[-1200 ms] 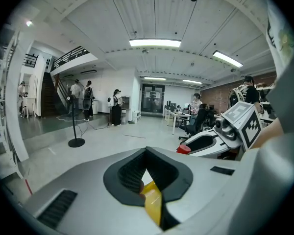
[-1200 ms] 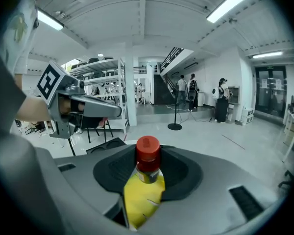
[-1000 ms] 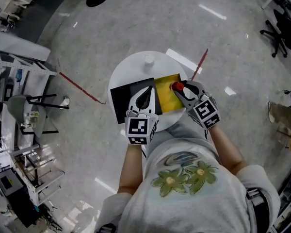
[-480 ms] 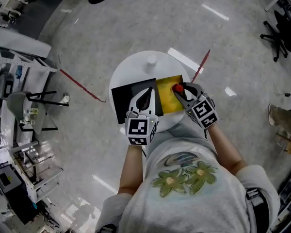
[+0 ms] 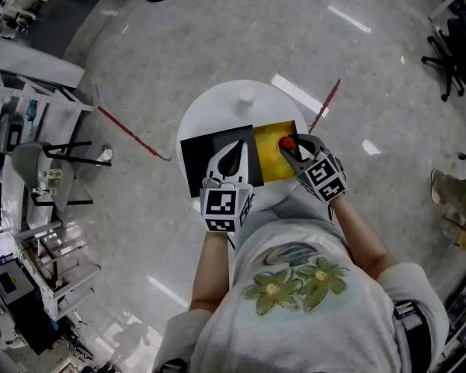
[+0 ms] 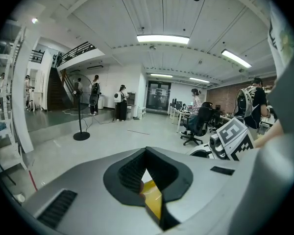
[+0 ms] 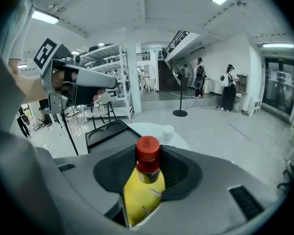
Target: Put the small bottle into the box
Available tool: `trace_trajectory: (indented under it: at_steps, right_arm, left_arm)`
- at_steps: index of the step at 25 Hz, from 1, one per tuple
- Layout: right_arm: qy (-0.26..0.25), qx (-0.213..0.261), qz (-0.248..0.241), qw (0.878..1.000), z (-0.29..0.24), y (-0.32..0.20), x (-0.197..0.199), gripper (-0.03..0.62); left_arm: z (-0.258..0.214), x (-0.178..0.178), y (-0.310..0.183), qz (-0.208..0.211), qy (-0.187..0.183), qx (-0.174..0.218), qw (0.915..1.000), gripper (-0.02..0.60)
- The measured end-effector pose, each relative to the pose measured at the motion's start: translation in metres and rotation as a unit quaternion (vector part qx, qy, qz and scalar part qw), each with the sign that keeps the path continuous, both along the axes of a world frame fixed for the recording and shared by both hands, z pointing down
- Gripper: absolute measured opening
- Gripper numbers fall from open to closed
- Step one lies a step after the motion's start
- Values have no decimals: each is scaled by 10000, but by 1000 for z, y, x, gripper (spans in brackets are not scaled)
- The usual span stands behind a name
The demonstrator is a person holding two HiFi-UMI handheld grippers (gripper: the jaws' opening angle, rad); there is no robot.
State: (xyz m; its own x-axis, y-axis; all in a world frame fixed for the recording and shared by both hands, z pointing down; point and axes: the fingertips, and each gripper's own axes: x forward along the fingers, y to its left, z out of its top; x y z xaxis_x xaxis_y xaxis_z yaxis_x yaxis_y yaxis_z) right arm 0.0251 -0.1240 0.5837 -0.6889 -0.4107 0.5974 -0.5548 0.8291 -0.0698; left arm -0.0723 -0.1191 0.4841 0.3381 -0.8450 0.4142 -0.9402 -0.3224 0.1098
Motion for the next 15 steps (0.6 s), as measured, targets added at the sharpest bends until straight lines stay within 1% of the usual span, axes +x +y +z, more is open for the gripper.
trace_trajectory:
  at_steps: [4,11,15]
  right_arm:
    - [160,-115,-18,9998,16,6,4,145]
    - [211,-290,-70,9993,31,9,0,144]
    - [126,-381,-31,9992,39,5,-5,144]
  left_arm:
    - [2,1,3,-13,6,-22,10000,3]
    - [5,0,3,-17,106,-65,9999,3]
    - [7,-2,1,-45,149,-70,9999,3]
